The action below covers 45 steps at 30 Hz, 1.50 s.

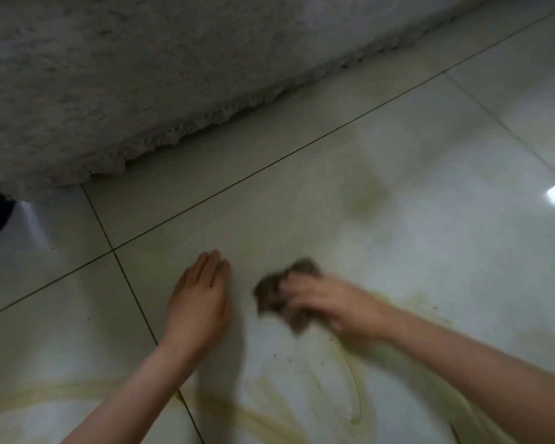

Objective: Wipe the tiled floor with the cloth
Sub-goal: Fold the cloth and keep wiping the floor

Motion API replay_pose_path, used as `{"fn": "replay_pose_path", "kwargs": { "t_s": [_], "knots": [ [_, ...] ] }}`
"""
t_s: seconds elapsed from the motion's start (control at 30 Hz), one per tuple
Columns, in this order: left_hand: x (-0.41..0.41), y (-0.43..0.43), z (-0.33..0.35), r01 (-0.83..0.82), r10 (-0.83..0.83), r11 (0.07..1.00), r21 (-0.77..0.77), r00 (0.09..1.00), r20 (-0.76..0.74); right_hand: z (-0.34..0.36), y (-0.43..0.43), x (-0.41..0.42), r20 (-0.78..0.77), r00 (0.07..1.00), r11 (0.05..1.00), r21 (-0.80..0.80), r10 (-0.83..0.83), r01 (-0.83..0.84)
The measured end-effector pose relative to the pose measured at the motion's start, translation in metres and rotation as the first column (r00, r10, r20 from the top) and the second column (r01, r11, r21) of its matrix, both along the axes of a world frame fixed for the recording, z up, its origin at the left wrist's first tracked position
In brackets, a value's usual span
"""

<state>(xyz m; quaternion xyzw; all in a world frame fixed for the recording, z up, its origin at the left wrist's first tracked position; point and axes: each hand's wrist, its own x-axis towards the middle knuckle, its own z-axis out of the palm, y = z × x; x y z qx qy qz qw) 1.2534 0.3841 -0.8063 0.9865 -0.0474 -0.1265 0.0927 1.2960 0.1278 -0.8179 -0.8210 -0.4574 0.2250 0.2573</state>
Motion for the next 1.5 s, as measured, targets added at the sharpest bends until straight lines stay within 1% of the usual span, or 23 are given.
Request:
{"fn": "replay_pose_path", "kwargs": {
  "t_s": [0.03,0.1,0.17,0.23,0.3,0.37,0.47,0.53,0.57,0.6,0.7,0.8,0.9,0.97,1.07,1.13,1.2,1.23,1.27,1.33,1.37,1.43,1.5],
  "knots": [
    [0.001,-0.002,0.000,-0.001,0.001,1.000,0.001,1.000,0.008,0.002,-0.002,0.027,-0.008,0.986,0.986,0.030,-0.166,0.166],
    [0.002,-0.004,-0.002,-0.022,0.022,1.000,0.002,1.000,0.015,-0.001,-0.004,0.079,0.036,0.892,0.893,0.044,-0.450,0.449],
    [0.003,-0.007,-0.006,-0.045,0.044,0.999,0.008,0.998,0.040,-0.010,0.002,0.105,0.082,0.818,0.821,-0.002,-0.569,0.571],
    [0.003,-0.009,-0.008,-0.054,0.053,0.999,0.006,0.998,0.046,-0.020,0.011,0.094,0.128,0.768,0.775,0.009,-0.628,0.632],
    [0.004,-0.009,-0.007,-0.057,0.057,0.998,0.005,0.998,0.039,-0.025,0.015,0.045,0.182,0.760,0.780,0.081,-0.624,0.621],
    [0.004,-0.010,-0.004,-0.057,0.056,0.998,0.017,0.998,0.024,-0.024,0.009,-0.022,0.148,0.828,0.841,0.092,-0.542,0.534],
    [0.007,-0.015,0.003,-0.053,0.054,0.997,0.062,0.998,-0.015,-0.013,-0.019,-0.080,0.061,0.972,0.974,0.020,-0.227,0.226],
    [0.010,-0.018,0.008,-0.052,0.057,0.995,0.090,0.996,-0.063,-0.005,-0.036,-0.060,-0.005,0.998,0.998,-0.008,-0.064,0.064],
    [0.012,-0.020,0.009,-0.050,0.059,0.993,0.107,0.995,-0.086,-0.001,-0.041,-0.039,-0.058,0.993,0.995,-0.028,-0.098,0.097],
    [0.014,-0.023,0.010,-0.047,0.061,0.990,0.132,0.992,-0.109,0.003,-0.046,-0.012,-0.073,0.976,0.978,-0.048,-0.207,0.204],
    [0.016,-0.029,0.008,-0.022,0.050,0.982,0.187,0.988,-0.144,-0.001,-0.071,0.076,0.041,0.813,0.813,-0.036,-0.580,0.582],
    [0.019,-0.034,0.002,0.001,0.043,0.961,0.277,0.988,-0.150,-0.018,-0.085,0.113,0.099,0.729,0.731,-0.019,-0.677,0.682],
    [0.023,-0.038,-0.001,-0.005,0.075,0.932,0.363,0.981,-0.178,-0.034,-0.073,0.069,0.171,0.634,0.650,0.054,-0.754,0.758],
    [0.028,-0.043,0.002,0.034,0.079,0.886,0.462,0.972,-0.222,-0.034,-0.065,0.008,0.143,0.686,0.700,0.105,-0.713,0.706],
    [0.039,-0.061,0.017,0.102,0.090,0.813,0.574,0.950,-0.298,-0.022,-0.077,-0.066,0.078,0.856,0.860,0.032,-0.511,0.510],
    [0.048,-0.080,0.028,0.114,0.109,0.811,0.574,0.935,-0.339,-0.006,-0.098,-0.076,0.020,0.925,0.924,-0.047,-0.379,0.380],
    [0.056,-0.102,0.037,0.119,0.071,0.861,0.495,0.934,-0.349,0.018,-0.117,-0.066,-0.058,0.924,0.923,-0.097,-0.378,0.371],
    [0.059,-0.114,0.041,0.140,0.023,0.887,0.440,0.939,-0.344,0.031,-0.127,-0.061,-0.092,0.883,0.887,-0.087,-0.460,0.453],
    [0.063,-0.126,0.044,0.176,-0.041,0.907,0.382,0.941,-0.335,0.043,-0.137,-0.056,-0.125,0.804,0.814,-0.074,-0.581,0.577],
    [0.070,-0.151,0.046,0.270,-0.173,0.922,0.277,0.928,-0.329,0.063,-0.163,-0.053,-0.142,0.563,0.576,-0.076,-0.814,0.814],
    [0.072,-0.163,0.046,0.311,-0.223,0.919,0.241,0.916,-0.333,0.069,-0.179,-0.055,-0.132,0.446,0.458,-0.080,-0.885,0.886],
    [0.076,-0.185,0.041,0.376,-0.299,0.906,0.194,0.893,-0.337,0.076,-0.213,-0.070,-0.120,0.243,0.255,-0.095,-0.963,0.962],
    [0.075,-0.203,0.034,0.433,-0.362,0.886,0.167,0.870,-0.336,0.079,-0.242,-0.095,-0.112,0.084,0.099,-0.136,-0.990,0.986]
  ]
}}
